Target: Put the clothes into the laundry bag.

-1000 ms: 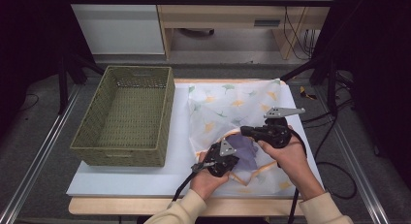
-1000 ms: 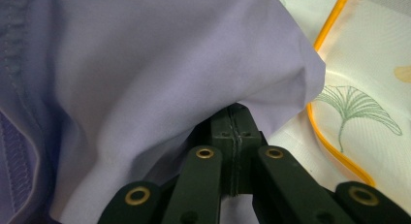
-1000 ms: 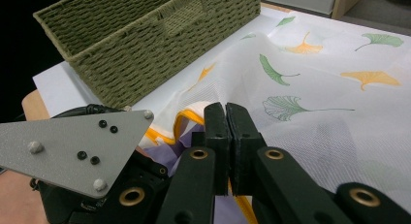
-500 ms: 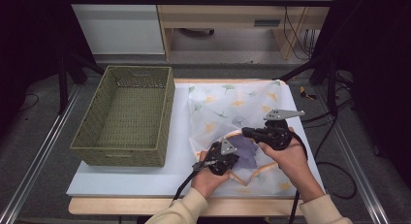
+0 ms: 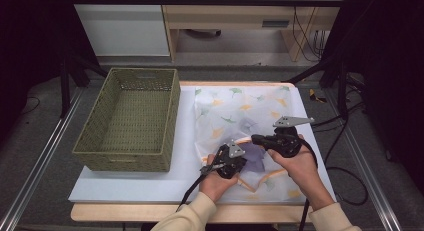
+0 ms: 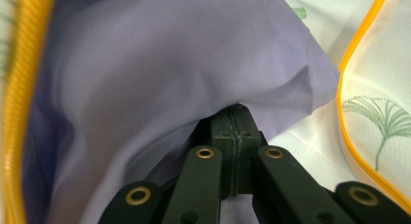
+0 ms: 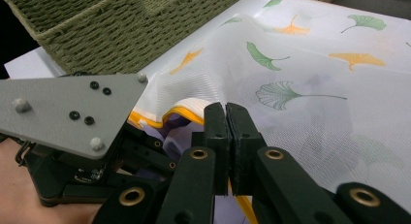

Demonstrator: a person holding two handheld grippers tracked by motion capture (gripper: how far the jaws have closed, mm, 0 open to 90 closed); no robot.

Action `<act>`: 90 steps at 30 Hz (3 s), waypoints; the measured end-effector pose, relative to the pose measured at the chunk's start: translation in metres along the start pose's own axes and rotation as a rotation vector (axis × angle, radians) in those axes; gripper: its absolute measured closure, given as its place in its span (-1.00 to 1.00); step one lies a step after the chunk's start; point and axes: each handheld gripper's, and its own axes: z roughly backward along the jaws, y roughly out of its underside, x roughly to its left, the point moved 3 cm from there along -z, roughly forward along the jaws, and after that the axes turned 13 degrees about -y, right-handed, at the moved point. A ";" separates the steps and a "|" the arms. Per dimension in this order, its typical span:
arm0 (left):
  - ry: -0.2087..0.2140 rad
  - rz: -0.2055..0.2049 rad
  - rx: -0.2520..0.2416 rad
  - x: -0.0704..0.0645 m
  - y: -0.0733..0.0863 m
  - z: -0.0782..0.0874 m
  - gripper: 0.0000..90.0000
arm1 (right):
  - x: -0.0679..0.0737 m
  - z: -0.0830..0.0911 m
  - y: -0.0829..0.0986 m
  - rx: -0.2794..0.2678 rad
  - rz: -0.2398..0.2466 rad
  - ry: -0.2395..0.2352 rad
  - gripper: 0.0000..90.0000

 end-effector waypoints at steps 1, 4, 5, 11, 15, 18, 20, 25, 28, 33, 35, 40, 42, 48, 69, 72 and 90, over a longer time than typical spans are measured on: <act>-0.001 -0.001 0.001 0.000 0.000 -0.001 1.00 | -0.001 0.000 0.001 0.000 -0.006 0.001 0.97; -0.011 0.001 0.000 -0.001 -0.001 -0.002 1.00 | -0.002 -0.002 0.005 0.002 -0.009 0.000 0.97; -0.012 0.002 0.001 -0.001 -0.002 -0.003 1.00 | -0.003 -0.002 0.006 0.004 -0.013 0.002 0.97; -0.024 0.016 0.004 0.000 -0.002 -0.009 1.00 | -0.007 -0.005 0.016 0.004 -0.028 0.002 0.97; -0.036 0.019 0.006 0.001 -0.003 -0.012 1.00 | -0.009 -0.007 0.021 0.006 -0.039 -0.002 0.97; -0.047 0.023 0.004 0.001 -0.005 -0.014 1.00 | -0.010 -0.008 0.023 0.004 -0.035 -0.003 0.97; -0.053 0.029 0.003 0.001 -0.005 -0.015 1.00 | -0.010 -0.008 0.023 0.001 -0.044 -0.004 0.97; -0.071 0.041 0.004 0.002 -0.006 -0.017 1.00 | -0.010 -0.009 0.025 -0.003 -0.051 -0.004 0.97; -0.081 0.052 -0.002 0.003 -0.007 -0.018 1.00 | -0.011 -0.010 0.026 0.001 -0.047 -0.007 0.97; -0.107 0.064 0.002 0.005 -0.008 -0.021 1.00 | -0.010 -0.012 0.028 0.001 -0.048 -0.006 0.97; -0.110 0.065 0.000 0.006 -0.009 -0.022 1.00 | -0.010 -0.012 0.029 -0.002 -0.051 -0.003 0.97; -0.126 0.078 -0.009 0.009 -0.010 -0.024 1.00 | -0.010 -0.014 0.031 -0.006 -0.053 -0.002 0.97; -0.130 0.090 -0.011 0.009 -0.010 -0.026 1.00 | -0.011 -0.014 0.032 -0.004 -0.054 -0.003 0.97; -0.139 0.097 -0.018 0.011 -0.012 -0.028 1.00 | -0.011 -0.013 0.031 -0.021 -0.055 -0.007 0.97; -0.178 0.126 -0.029 0.021 -0.016 -0.037 1.00 | -0.010 -0.020 0.038 -0.009 -0.055 0.014 0.97; -0.186 0.126 -0.031 0.022 -0.017 -0.039 1.00 | -0.011 -0.021 0.038 -0.012 -0.052 0.014 0.97; -0.210 0.150 -0.046 0.030 -0.021 -0.049 1.00 | -0.011 -0.024 0.038 -0.004 -0.053 0.004 0.97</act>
